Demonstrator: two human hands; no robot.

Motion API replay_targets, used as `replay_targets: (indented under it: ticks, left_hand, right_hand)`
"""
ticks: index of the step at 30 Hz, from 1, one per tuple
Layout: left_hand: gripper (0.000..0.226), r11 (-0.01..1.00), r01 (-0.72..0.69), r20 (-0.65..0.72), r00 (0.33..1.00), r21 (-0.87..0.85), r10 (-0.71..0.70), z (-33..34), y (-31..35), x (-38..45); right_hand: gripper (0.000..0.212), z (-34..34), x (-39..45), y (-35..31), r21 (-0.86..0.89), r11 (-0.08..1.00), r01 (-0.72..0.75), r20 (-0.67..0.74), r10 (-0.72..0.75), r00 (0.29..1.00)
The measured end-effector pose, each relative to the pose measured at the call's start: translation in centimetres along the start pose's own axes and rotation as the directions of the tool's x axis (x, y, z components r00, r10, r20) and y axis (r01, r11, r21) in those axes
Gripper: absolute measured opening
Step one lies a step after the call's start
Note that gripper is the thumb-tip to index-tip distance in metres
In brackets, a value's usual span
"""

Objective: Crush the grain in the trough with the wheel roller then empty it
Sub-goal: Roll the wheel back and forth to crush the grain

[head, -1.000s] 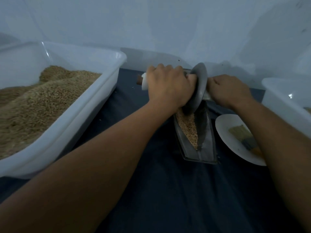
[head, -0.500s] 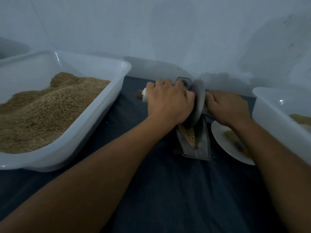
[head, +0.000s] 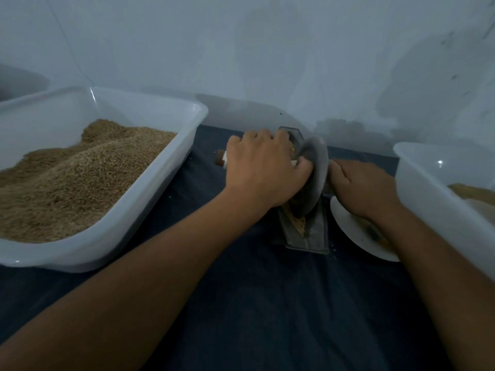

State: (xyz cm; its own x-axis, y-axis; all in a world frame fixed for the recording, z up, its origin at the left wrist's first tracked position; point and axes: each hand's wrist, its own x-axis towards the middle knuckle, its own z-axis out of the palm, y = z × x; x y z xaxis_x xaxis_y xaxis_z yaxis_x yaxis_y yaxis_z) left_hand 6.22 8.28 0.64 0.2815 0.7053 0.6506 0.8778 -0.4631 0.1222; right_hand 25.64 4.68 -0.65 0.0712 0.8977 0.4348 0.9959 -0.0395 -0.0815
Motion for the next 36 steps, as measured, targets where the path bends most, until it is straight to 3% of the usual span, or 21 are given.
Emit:
replay_targets:
  ticks: [4, 11, 14, 16, 24, 30, 32, 36]
  left_hand:
    - [0.042, 1.000, -0.013, 0.026, 1.000, -0.020, 0.013, -0.4, -0.5, 0.5]
    - [0.032, 0.999, 0.043, 0.135, 0.990, -0.016, -0.040, -0.9, -0.9, 1.3]
    - [0.036, 0.999, 0.046, 0.192, 0.980, -0.009, -0.044, -1.4, -1.0, 1.7]
    - [0.039, 0.999, 0.043, 0.224, 0.974, 0.006, -0.043, -1.6, -1.1, 1.8]
    - [0.037, 0.998, 0.061, 0.339, 0.938, 0.021, -0.065, -1.8, -2.1, 2.2]
    - [0.040, 0.987, 0.136, 0.241, 0.964, -0.084, -0.112, 0.5, -3.1, 1.8]
    - [0.045, 0.966, 0.190, 0.251, 0.957, -0.174, -0.143, 1.4, -3.2, 1.6]
    - [0.048, 0.970, 0.185, 0.249, 0.958, -0.158, -0.142, 2.4, -3.3, 1.9]
  right_hand:
    - [0.065, -1.3, 0.1, 0.0, 0.038, 0.999, 0.000, 0.146, -0.005, 0.989]
    - [0.092, -4.1, -0.2, -0.6, 0.148, 0.988, 0.042, 0.362, -0.093, 0.927]
    - [0.079, -4.8, -0.1, -0.5, 0.164, 0.985, 0.058, 0.392, -0.119, 0.912]
    - [0.066, -5.0, -0.1, -0.5, 0.156, 0.985, 0.078, 0.366, -0.131, 0.922]
    - [0.055, -4.8, -0.1, -1.5, 0.013, 0.984, 0.176, 0.192, -0.175, 0.966]
    - [0.026, -3.5, 0.0, -2.6, -0.044, 0.973, 0.227, -0.015, -0.228, 0.974]
    - [0.025, -2.9, 0.1, -2.9, -0.055, 0.972, 0.227, -0.068, -0.230, 0.971]
    - [0.029, -1.9, 0.9, -2.9, -0.088, 0.975, 0.204, -0.100, -0.212, 0.972]
